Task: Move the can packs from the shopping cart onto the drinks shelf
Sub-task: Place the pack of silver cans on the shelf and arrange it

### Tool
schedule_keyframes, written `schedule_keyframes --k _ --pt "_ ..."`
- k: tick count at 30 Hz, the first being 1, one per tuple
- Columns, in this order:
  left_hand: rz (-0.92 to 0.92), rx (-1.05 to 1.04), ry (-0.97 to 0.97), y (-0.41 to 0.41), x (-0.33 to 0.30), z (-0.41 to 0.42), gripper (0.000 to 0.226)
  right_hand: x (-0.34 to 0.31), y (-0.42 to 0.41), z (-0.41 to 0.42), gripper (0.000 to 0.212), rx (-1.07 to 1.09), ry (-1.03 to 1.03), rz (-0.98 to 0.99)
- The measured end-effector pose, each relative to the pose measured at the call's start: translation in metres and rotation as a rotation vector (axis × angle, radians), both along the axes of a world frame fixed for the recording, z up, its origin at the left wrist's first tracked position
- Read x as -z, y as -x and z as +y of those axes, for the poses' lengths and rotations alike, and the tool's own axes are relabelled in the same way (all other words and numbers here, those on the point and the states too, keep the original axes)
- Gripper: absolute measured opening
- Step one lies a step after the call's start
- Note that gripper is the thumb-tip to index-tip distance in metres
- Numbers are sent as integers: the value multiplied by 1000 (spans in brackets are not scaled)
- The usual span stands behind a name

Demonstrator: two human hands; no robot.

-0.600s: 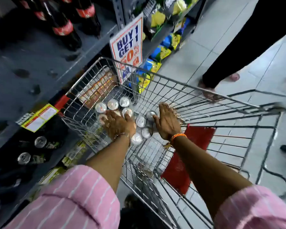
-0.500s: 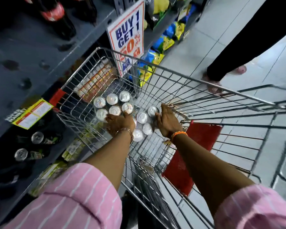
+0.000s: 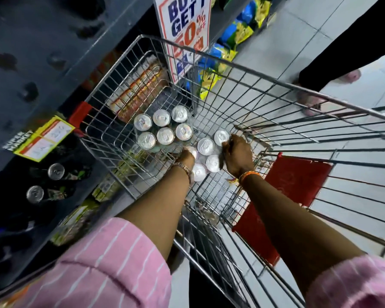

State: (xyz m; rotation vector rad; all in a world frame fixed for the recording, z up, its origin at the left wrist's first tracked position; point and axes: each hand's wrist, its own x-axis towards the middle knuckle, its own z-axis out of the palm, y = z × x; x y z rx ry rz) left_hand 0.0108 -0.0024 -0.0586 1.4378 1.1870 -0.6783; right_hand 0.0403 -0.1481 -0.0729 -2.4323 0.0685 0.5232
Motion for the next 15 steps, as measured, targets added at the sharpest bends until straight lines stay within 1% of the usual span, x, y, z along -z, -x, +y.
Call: schedule_keyframes --k 4,6,8,10,12,15 --pt "-14 57 43 1 -16 1 52 -3 -3 3 28 45 35 -1" --pt "-10 149 28 2 -27 6 52 -10 -1 1 27 92 43 12" --pt "-9 254 -30 0 -40 15 53 -19 1 0 27 139 53 39" --pt "-7 292 -65 0 -53 24 53 -33 5 1 28 151 60 36" --pt "-28 330 -139 4 -74 31 57 -52 10 4 29 173 57 9" --pt "-61 393 -291 14 -111 43 64 -92 16 15 27 218 18 -83"
